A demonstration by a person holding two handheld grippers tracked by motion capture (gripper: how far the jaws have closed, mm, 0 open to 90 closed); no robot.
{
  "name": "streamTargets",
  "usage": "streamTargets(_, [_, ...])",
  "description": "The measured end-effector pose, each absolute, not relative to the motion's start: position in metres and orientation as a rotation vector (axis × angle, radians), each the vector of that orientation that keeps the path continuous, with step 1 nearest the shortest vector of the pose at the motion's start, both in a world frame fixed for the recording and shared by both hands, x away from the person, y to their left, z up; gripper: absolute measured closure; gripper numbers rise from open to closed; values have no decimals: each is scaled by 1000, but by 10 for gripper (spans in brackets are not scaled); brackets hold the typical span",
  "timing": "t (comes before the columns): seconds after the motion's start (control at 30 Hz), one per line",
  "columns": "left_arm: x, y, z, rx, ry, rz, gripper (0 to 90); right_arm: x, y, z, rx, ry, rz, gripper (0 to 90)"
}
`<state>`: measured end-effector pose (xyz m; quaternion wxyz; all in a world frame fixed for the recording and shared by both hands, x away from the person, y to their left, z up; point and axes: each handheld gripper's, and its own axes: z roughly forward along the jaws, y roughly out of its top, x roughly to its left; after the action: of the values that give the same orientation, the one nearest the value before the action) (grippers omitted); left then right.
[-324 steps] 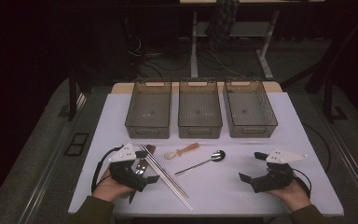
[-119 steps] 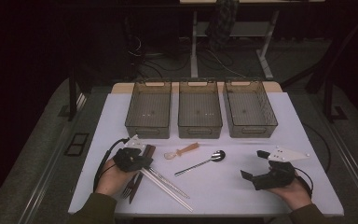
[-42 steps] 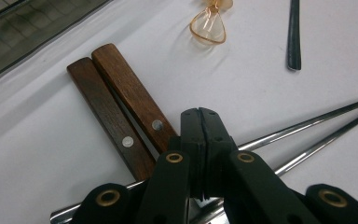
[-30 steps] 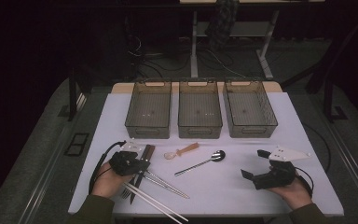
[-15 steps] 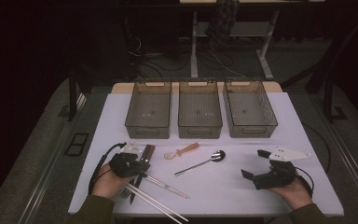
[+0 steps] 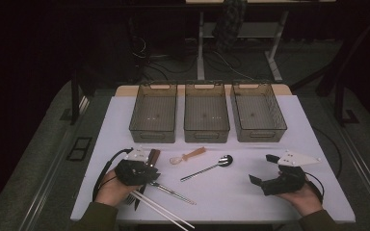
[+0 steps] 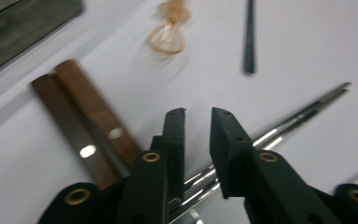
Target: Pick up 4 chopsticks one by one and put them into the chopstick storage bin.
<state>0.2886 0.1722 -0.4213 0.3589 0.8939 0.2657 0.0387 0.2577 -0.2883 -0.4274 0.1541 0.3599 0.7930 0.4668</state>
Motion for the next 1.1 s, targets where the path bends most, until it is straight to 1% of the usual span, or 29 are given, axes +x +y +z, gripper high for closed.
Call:
streamTargets(0.1, [283, 165, -419, 2312, 635, 78, 704, 258, -288, -427, 1033, 2272, 1339, 4])
streamTargets(0.2, [276, 158, -418, 2326, 583, 49, 715, 258, -288, -427, 1032, 2274, 1338, 4])
streamTargets(0.27, [270, 156, -418, 2341, 551, 23, 744, 258, -288, -427, 1033, 2274, 1339, 4])
streamTargets(0.4, [257, 156, -419, 2359, 536, 1, 833, 258, -289, -427, 1033, 2273, 1340, 4])
streamTargets(0.5, [246, 160, -421, 2365, 529, -15, 875, 258, -289, -427, 1033, 2273, 1341, 4])
streamTargets(0.67, [226, 172, -423, 2361, 528, -39, 888, 258, -288, -427, 1033, 2275, 1337, 4])
streamTargets(0.8, [217, 175, -429, 2405, 525, -66, 889, 258, -287, -428, 1031, 2276, 1333, 4])
streamTargets(1.1, [219, 170, -435, 2428, 529, -76, 889, 258, -287, -428, 1032, 2277, 1332, 4])
